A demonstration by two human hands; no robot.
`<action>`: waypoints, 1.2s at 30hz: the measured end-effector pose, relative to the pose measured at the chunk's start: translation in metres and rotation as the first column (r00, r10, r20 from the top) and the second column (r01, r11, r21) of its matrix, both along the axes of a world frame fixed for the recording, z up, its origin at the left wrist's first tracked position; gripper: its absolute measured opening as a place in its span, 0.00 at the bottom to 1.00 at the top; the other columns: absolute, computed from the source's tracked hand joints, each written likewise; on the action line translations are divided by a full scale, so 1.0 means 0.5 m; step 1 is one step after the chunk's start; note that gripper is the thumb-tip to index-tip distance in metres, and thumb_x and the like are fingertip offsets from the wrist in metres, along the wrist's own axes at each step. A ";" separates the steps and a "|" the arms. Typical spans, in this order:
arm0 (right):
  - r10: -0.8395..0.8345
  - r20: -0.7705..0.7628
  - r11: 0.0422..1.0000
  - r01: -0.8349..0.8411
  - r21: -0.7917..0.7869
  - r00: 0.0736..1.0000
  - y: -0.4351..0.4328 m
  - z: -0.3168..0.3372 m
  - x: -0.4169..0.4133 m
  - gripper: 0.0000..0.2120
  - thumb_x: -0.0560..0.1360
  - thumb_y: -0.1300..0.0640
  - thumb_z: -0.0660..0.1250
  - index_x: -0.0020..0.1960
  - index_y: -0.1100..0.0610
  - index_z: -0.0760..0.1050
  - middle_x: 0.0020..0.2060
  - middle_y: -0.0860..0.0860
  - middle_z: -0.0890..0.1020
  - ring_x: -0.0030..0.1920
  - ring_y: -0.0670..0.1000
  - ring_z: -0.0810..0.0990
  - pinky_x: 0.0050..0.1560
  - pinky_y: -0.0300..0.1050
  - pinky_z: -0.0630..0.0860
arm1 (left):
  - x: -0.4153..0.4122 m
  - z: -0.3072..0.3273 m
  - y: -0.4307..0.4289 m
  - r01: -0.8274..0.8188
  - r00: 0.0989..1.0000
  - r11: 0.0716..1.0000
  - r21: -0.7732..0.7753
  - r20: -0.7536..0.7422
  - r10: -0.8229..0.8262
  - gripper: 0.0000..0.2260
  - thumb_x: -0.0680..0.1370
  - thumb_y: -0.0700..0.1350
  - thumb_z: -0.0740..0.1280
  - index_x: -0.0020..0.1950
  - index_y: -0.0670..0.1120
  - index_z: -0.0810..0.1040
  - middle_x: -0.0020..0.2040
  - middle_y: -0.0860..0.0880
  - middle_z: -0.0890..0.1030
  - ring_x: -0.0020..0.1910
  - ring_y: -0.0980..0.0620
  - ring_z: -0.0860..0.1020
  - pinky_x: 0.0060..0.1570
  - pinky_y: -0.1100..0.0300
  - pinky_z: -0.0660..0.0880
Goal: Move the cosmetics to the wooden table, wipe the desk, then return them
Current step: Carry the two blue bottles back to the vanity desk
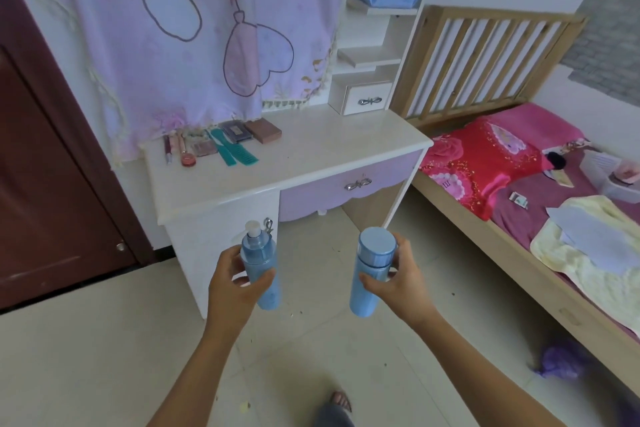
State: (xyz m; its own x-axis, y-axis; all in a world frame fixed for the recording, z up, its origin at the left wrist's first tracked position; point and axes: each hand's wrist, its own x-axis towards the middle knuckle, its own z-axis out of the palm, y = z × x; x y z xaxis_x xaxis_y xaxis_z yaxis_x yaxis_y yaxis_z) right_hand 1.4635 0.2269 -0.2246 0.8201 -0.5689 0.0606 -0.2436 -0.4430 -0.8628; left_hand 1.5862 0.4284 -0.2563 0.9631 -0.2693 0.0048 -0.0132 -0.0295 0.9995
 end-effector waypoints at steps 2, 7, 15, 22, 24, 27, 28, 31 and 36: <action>0.008 0.031 0.999 -0.009 0.037 0.999 -0.062 -0.003 0.033 0.33 0.65 0.66 0.74 0.60 0.48 0.59 0.50 0.37 0.72 0.51 0.46 0.74 0.44 0.30 0.72 | 0.029 0.009 -0.056 -0.040 0.999 0.999 0.003 0.006 0.040 0.18 0.69 0.32 0.71 0.53 0.46 0.70 0.45 0.56 0.76 0.44 0.59 0.75 0.39 0.69 0.73; 0.051 0.099 0.996 -0.057 0.064 0.994 -0.221 -0.001 0.105 0.33 0.64 0.67 0.74 0.55 0.40 0.61 0.52 0.38 0.72 0.52 0.41 0.74 0.45 0.27 0.72 | 0.105 0.031 -0.214 -0.073 0.997 0.997 0.010 0.008 0.073 0.17 0.69 0.31 0.70 0.54 0.45 0.70 0.44 0.54 0.76 0.43 0.58 0.75 0.35 0.71 0.76; 0.100 0.076 0.987 -0.109 0.118 0.992 -0.399 -0.036 0.208 0.35 0.64 0.67 0.75 0.59 0.44 0.60 0.51 0.38 0.73 0.50 0.39 0.74 0.44 0.25 0.72 | 0.142 0.011 -0.380 -0.193 0.980 0.981 0.000 -0.042 0.192 0.18 0.69 0.29 0.70 0.52 0.43 0.70 0.44 0.53 0.76 0.42 0.57 0.74 0.34 0.77 0.72; 0.151 0.073 0.976 -0.161 0.146 0.986 -0.470 -0.075 0.339 0.35 0.63 0.67 0.75 0.56 0.40 0.62 0.53 0.40 0.74 0.51 0.41 0.75 0.46 0.25 0.72 | 0.258 -0.017 -0.457 -0.195 0.977 0.981 -0.001 -0.082 0.194 0.17 0.69 0.29 0.70 0.49 0.48 0.72 0.46 0.51 0.78 0.45 0.54 0.77 0.36 0.73 0.75; 0.176 0.087 0.975 -0.186 0.124 0.980 -0.492 -0.072 0.393 0.35 0.64 0.67 0.75 0.57 0.40 0.61 0.53 0.39 0.73 0.51 0.37 0.75 0.46 0.25 0.72 | 0.312 -0.018 -0.480 -0.203 0.976 0.979 -0.005 -0.077 0.202 0.17 0.69 0.30 0.70 0.51 0.46 0.72 0.46 0.52 0.78 0.44 0.57 0.77 0.33 0.73 0.75; 0.186 0.099 0.975 -0.196 0.107 0.978 -0.528 -0.058 0.484 0.35 0.64 0.68 0.74 0.56 0.40 0.61 0.53 0.36 0.71 0.51 0.36 0.75 0.46 0.28 0.73 | 0.400 -0.020 -0.514 -0.223 0.974 0.974 -0.037 -0.058 0.220 0.18 0.69 0.29 0.70 0.52 0.46 0.71 0.47 0.53 0.78 0.44 0.59 0.77 0.37 0.75 0.74; 0.184 0.098 0.975 -0.194 0.104 0.978 -0.540 -0.052 0.515 0.34 0.64 0.68 0.75 0.56 0.40 0.61 0.52 0.35 0.71 0.51 0.38 0.75 0.47 0.30 0.73 | 0.429 -0.018 -0.525 -0.226 0.973 0.973 -0.047 -0.053 0.224 0.18 0.69 0.29 0.70 0.52 0.46 0.72 0.47 0.53 0.78 0.44 0.59 0.77 0.37 0.75 0.74; 0.178 0.093 0.980 -0.185 0.072 0.980 -0.573 -0.036 0.611 0.34 0.63 0.64 0.76 0.56 0.40 0.61 0.52 0.35 0.71 0.51 0.42 0.75 0.47 0.32 0.73 | 0.521 -0.012 -0.557 -0.216 0.976 0.974 -0.067 -0.028 0.215 0.18 0.69 0.29 0.70 0.51 0.47 0.72 0.46 0.52 0.77 0.44 0.58 0.77 0.37 0.75 0.74; 0.135 0.102 0.989 -0.141 0.053 0.986 -0.609 -0.037 0.739 0.35 0.64 0.67 0.75 0.57 0.42 0.60 0.52 0.34 0.70 0.52 0.49 0.74 0.49 0.35 0.73 | 0.657 -0.009 -0.610 -0.196 0.981 0.979 -0.058 -0.010 0.196 0.21 0.68 0.29 0.70 0.56 0.46 0.73 0.50 0.52 0.78 0.44 0.64 0.78 0.42 0.74 0.75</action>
State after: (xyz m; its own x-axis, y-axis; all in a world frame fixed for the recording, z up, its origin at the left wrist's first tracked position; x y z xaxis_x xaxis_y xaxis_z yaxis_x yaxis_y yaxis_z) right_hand 1.8327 -0.0776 -0.2430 0.8828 -0.4559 0.1136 -0.0967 -0.4129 -0.9056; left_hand 1.9148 0.1232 -0.2609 0.9972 -0.0743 0.0106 -0.0086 0.0278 0.9996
